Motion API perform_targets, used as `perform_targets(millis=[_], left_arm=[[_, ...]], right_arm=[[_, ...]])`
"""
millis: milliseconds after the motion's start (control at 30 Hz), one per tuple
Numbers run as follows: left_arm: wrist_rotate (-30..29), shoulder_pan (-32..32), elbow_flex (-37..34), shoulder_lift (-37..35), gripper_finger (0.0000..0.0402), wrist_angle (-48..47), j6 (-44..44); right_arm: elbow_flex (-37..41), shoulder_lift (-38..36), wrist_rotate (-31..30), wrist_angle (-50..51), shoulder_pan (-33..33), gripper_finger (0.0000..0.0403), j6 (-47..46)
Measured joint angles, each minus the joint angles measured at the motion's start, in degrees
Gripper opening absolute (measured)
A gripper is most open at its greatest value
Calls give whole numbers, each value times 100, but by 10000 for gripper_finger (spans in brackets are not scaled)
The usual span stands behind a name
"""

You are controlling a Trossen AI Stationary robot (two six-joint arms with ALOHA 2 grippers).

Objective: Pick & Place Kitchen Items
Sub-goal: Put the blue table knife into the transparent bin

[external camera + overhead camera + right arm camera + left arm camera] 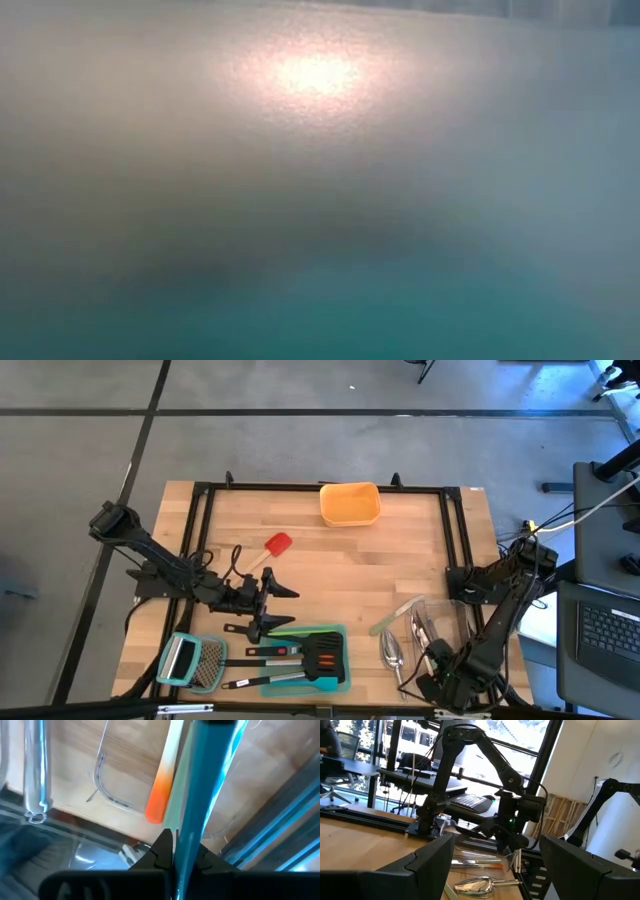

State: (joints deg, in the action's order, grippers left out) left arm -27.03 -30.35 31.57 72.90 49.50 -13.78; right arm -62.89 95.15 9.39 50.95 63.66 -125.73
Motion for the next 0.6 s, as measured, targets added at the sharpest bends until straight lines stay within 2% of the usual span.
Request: perform_targets(millis=[167, 467, 600], left_arm=[[0, 0, 0, 0, 290, 0, 41], [-11, -5, 0, 0, 290, 0, 94], [-27, -41, 0, 0, 290, 2, 105]], right_arm=[[22, 0, -13, 11, 0, 11, 225], [41, 0, -46, 170, 0, 11, -567], [85, 4, 191, -29, -1, 11, -569]])
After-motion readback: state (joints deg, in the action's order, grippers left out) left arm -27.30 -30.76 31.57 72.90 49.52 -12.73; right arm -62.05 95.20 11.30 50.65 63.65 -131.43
